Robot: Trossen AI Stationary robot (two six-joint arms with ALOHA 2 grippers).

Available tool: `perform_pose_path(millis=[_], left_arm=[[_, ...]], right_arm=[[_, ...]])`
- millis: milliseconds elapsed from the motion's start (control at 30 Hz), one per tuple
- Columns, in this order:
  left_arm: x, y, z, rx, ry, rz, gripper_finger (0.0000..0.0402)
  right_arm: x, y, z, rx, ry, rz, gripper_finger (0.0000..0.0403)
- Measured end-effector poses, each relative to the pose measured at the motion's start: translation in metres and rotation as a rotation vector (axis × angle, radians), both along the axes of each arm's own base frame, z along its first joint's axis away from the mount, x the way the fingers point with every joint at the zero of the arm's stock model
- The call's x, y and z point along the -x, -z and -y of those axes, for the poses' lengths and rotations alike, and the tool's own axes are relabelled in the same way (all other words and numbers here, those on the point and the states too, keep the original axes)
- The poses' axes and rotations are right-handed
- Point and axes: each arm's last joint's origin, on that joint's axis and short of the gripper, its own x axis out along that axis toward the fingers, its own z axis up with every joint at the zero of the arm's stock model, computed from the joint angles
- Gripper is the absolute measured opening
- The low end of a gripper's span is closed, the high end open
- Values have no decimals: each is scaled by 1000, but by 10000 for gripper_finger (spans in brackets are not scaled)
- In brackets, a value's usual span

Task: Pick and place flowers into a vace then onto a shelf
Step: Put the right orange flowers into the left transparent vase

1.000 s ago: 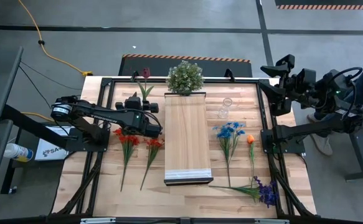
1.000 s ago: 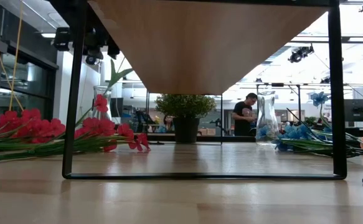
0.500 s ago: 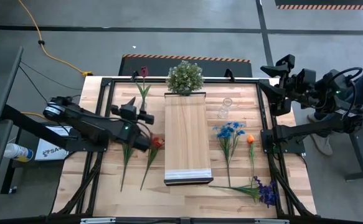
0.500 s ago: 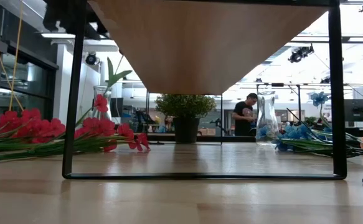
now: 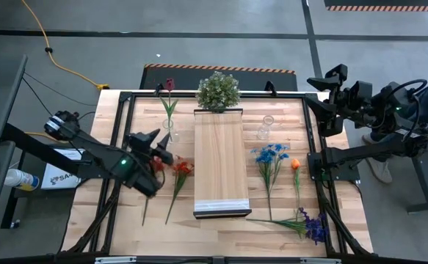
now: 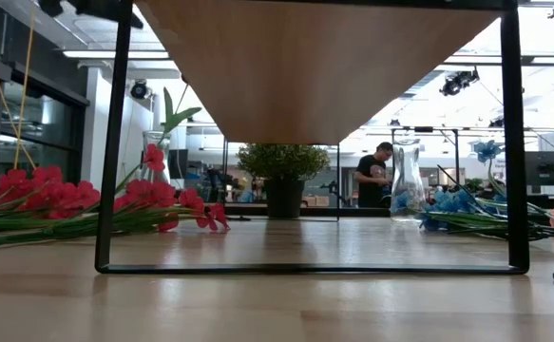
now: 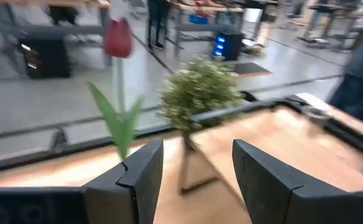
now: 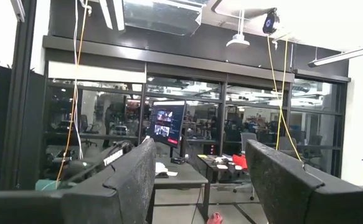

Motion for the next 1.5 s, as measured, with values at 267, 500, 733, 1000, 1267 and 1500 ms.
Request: perform_pose_path(millis=[267,500,733,1000,1267,1500], left_arm=[[4,-18,30,41,150,51,225],[1,-28,52,65,257,91,225],[-3,-31,57,42,288,73,225],[-3,-31,58,43,290,76,225],[-3,-29,59,201,327,48,225],[0,-34,60,458,390,49,225]], right_arm=[[0,0,0,1,-1,0,236],[0,0,0,4,-8,0,236],[0,0,0,4,-9,0,236],[0,0,-1,10,-27,0,236],[0,0,-1,10,-27,0,236],[0,0,-1,9,-28,0,236]])
